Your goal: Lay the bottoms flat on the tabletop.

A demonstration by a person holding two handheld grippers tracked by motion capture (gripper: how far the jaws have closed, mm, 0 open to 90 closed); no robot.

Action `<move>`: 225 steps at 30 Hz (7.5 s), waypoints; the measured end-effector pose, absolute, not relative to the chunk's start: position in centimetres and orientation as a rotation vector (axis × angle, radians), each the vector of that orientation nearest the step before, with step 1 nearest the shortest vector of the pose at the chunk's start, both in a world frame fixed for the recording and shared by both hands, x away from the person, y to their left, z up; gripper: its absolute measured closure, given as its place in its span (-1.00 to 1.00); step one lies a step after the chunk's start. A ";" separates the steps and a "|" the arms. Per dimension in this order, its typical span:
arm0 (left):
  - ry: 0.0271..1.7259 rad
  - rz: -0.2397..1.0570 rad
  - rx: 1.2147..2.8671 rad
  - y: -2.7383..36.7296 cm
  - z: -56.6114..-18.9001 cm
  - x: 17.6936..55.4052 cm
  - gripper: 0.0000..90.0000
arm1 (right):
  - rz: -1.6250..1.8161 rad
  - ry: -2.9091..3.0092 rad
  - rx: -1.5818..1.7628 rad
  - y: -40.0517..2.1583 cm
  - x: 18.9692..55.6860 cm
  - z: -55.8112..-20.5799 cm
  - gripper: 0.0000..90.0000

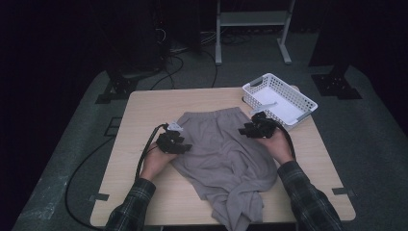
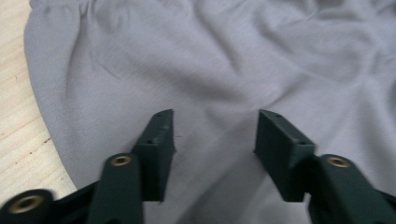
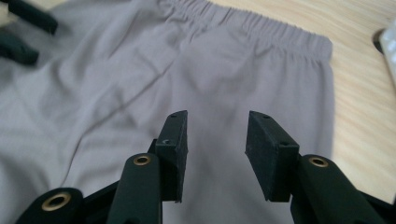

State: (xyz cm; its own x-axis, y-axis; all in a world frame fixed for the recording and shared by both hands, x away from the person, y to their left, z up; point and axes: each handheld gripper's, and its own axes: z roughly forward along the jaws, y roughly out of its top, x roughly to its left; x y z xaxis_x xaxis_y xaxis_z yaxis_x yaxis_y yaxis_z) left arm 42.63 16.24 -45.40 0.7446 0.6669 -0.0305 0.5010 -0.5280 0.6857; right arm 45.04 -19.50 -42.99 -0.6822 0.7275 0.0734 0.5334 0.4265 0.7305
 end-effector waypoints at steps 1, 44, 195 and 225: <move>0.868 0.325 2.247 16.2 -45.1 42.3 -0.11 | 1.107 2.427 1.087 -19.9 44.5 -42.9 0.25; 0.416 0.125 2.317 9.0 -45.1 29.3 -0.15 | 1.305 2.735 0.684 -19.7 27.4 -44.3 -0.02; 0.798 0.261 2.268 17.3 -45.7 34.5 0.03 | 1.356 2.769 0.620 -27.7 24.6 -41.1 0.89; 0.796 0.262 2.298 17.1 -45.9 34.3 0.03 | 0.977 2.867 0.625 -23.2 27.4 -44.7 0.44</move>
